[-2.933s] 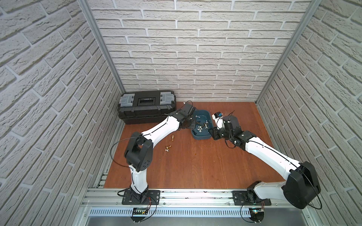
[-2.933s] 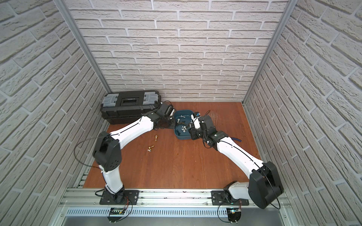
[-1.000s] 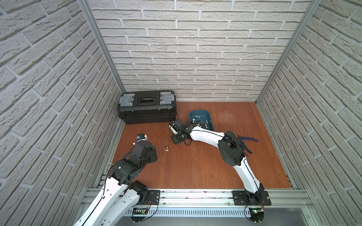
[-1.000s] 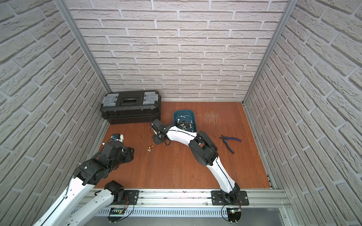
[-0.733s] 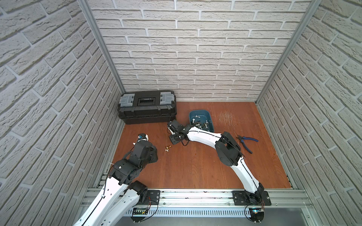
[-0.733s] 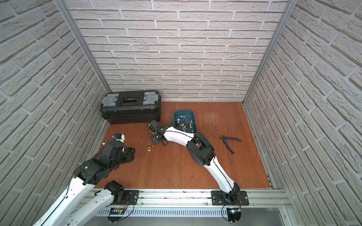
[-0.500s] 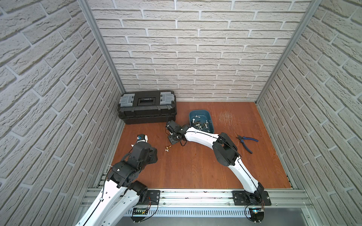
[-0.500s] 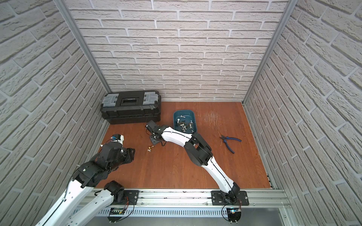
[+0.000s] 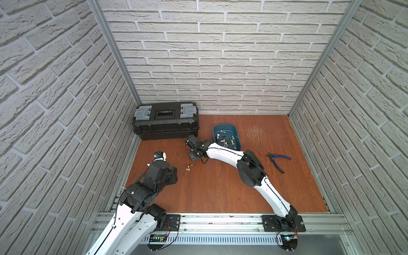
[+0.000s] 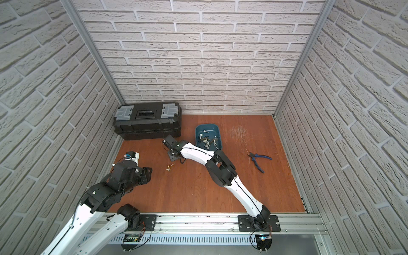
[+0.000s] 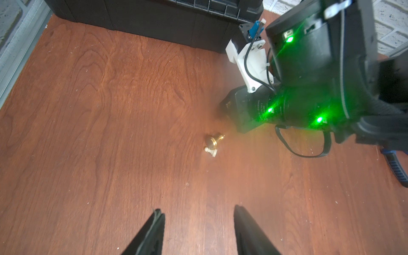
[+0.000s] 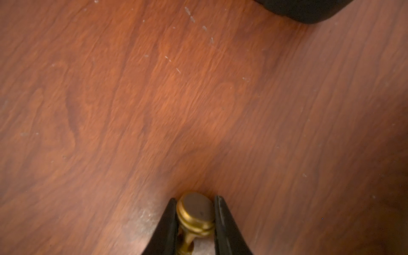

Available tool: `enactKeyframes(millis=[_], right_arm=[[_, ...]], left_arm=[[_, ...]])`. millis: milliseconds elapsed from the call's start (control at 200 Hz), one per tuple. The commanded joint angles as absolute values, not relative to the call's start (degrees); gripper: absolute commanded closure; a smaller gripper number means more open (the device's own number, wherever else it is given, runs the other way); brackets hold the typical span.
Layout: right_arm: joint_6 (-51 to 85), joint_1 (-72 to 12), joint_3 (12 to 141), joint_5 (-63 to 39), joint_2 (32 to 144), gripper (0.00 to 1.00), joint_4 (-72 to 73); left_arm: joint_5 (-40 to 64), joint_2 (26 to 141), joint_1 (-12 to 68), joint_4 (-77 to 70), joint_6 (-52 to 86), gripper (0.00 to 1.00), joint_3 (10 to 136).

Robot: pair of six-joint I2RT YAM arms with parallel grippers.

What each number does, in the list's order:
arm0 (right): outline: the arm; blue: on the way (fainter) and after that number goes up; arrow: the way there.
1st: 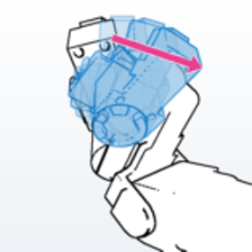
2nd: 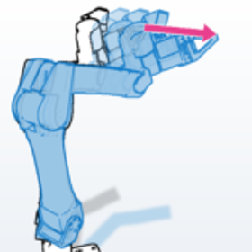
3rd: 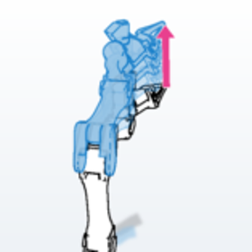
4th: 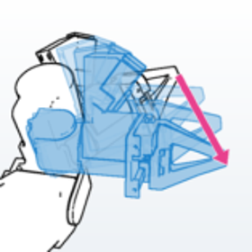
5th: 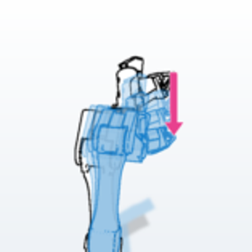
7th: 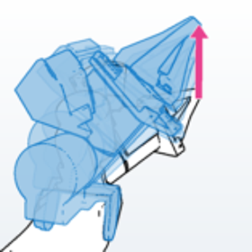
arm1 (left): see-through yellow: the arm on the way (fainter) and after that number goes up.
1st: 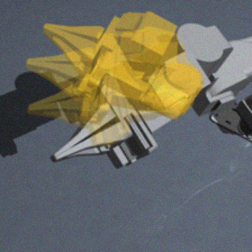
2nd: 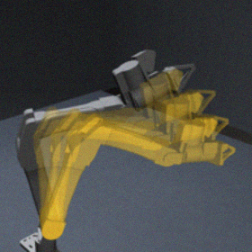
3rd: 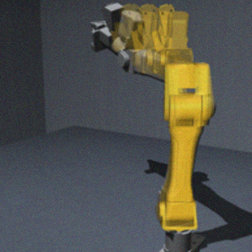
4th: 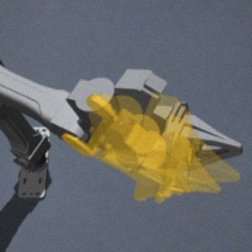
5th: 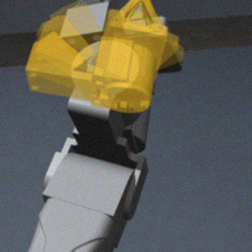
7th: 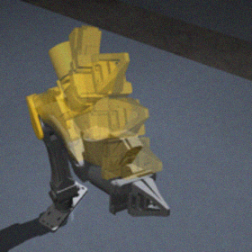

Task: Put the chess pieces into the storage box
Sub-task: Pick up the chess piece at the center of the board.

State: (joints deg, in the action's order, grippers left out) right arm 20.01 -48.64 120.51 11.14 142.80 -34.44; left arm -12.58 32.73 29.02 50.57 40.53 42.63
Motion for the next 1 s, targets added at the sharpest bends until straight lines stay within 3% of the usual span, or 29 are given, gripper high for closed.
enactKeyframes(millis=[0, 765, 995], right_arm=[[20.16, -48.96, 117.28, 10.31, 141.83, 0.82, -36.83], [16.87, -48.43, 100.47, 4.92, 120.21, 0.88, -28.82], [15.89, -42.78, 91.65, 3.98, 108.53, 0.88, -27.36]], left_arm=[[-12.78, 32.67, 29.34, 48.57, 39.76, 0.45, 41.93], [-16.2, 36.47, 29.2, 49.71, 42.42, 0.45, 41.55], [-13.15, 40.92, 29.36, 46.0, 44.57, 0.45, 38.72]])
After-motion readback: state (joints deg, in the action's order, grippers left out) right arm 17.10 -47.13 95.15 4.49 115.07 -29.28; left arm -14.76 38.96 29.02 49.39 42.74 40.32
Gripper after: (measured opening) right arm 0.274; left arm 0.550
